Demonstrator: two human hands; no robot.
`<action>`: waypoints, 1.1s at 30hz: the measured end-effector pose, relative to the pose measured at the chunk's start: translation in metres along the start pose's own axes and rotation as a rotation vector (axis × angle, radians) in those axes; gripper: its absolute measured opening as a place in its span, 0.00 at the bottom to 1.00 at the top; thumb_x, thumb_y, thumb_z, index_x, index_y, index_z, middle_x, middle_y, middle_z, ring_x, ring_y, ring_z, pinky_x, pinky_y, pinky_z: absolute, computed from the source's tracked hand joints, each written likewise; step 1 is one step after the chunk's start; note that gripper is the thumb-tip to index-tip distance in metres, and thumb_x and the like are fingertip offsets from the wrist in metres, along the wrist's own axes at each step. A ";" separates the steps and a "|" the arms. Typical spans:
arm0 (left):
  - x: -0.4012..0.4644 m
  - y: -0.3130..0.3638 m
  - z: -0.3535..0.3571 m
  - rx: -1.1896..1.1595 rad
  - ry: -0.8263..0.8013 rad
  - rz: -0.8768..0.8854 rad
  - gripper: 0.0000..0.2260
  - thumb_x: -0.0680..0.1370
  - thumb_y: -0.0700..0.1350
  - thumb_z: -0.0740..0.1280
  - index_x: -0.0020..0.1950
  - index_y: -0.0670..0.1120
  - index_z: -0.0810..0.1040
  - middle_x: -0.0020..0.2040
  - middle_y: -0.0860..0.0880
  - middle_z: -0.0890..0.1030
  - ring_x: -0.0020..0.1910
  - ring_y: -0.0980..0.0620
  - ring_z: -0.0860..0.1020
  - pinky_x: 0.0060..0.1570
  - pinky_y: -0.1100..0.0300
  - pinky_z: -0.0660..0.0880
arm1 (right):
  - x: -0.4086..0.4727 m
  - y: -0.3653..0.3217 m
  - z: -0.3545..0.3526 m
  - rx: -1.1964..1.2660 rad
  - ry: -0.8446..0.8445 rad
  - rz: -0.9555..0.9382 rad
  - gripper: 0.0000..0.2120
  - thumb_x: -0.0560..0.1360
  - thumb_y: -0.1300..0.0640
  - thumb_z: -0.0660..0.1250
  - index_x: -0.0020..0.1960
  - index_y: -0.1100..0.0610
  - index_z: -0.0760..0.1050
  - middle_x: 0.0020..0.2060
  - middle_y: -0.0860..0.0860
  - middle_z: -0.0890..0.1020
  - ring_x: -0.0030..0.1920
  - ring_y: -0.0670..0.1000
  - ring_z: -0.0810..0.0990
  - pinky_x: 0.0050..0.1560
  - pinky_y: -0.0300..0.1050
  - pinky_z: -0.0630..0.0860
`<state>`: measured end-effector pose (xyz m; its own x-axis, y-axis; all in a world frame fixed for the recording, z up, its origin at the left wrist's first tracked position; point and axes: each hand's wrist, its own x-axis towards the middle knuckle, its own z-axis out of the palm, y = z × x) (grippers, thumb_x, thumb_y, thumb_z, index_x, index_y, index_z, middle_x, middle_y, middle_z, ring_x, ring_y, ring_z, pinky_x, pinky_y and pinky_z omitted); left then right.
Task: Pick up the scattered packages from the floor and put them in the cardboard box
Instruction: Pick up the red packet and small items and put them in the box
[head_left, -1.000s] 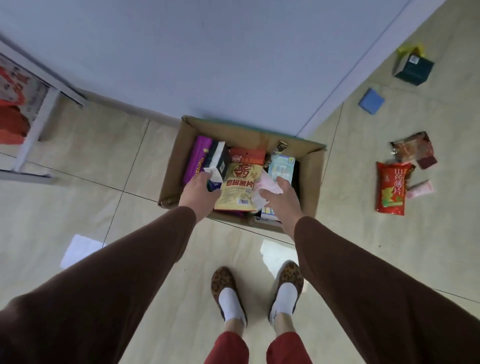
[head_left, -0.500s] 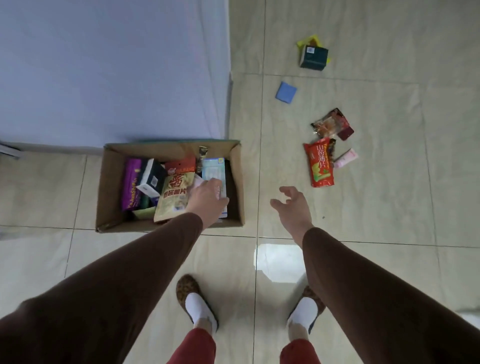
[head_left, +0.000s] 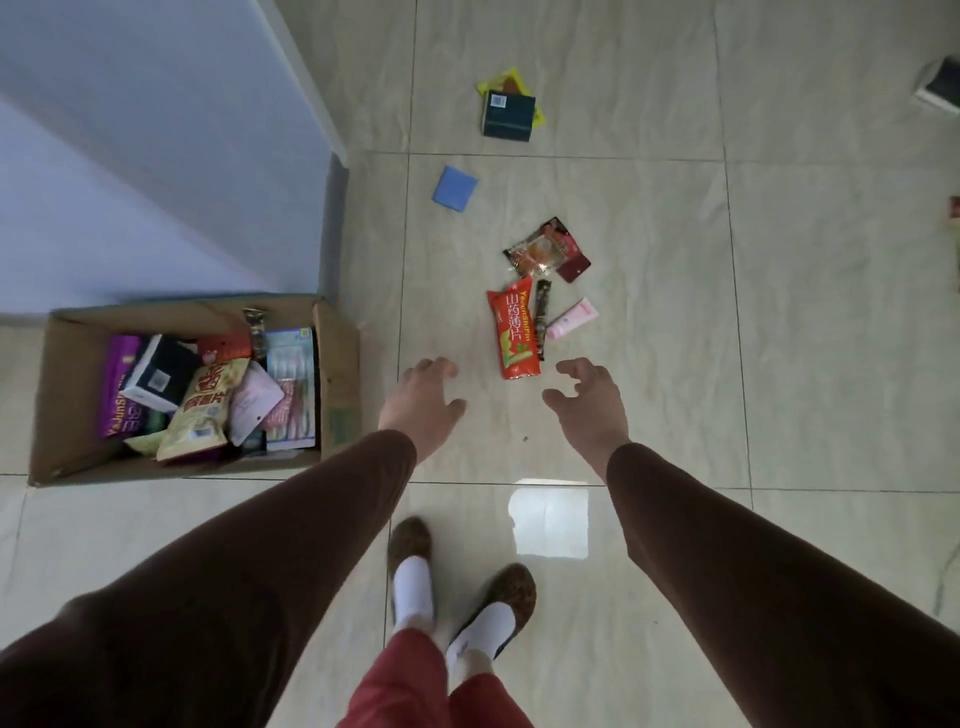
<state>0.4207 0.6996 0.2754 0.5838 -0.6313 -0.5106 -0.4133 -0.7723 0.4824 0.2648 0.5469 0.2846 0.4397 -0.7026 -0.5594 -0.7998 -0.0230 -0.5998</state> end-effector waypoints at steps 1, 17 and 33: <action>0.006 0.009 0.004 0.003 0.010 0.006 0.17 0.77 0.46 0.69 0.66 0.49 0.74 0.63 0.49 0.77 0.62 0.48 0.76 0.59 0.49 0.76 | 0.009 0.001 -0.009 -0.002 -0.001 -0.004 0.17 0.78 0.57 0.69 0.67 0.53 0.75 0.66 0.53 0.75 0.66 0.54 0.75 0.57 0.43 0.72; 0.175 0.109 0.036 -0.015 0.040 -0.135 0.17 0.77 0.46 0.70 0.66 0.48 0.75 0.62 0.50 0.78 0.62 0.49 0.76 0.60 0.53 0.75 | 0.227 0.002 -0.109 -0.184 -0.122 -0.098 0.18 0.77 0.58 0.70 0.66 0.54 0.75 0.61 0.54 0.76 0.62 0.55 0.76 0.59 0.47 0.74; 0.281 0.093 0.170 -0.112 0.053 -0.522 0.22 0.75 0.46 0.69 0.69 0.48 0.69 0.62 0.46 0.75 0.61 0.44 0.74 0.55 0.48 0.76 | 0.405 0.071 -0.028 -0.871 -0.650 -0.685 0.31 0.75 0.53 0.73 0.75 0.54 0.67 0.71 0.53 0.71 0.69 0.56 0.71 0.66 0.53 0.73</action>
<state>0.4274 0.4378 0.0555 0.7276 -0.1590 -0.6674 0.0166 -0.9684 0.2488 0.3752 0.2407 0.0313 0.7856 0.1057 -0.6096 -0.2261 -0.8681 -0.4419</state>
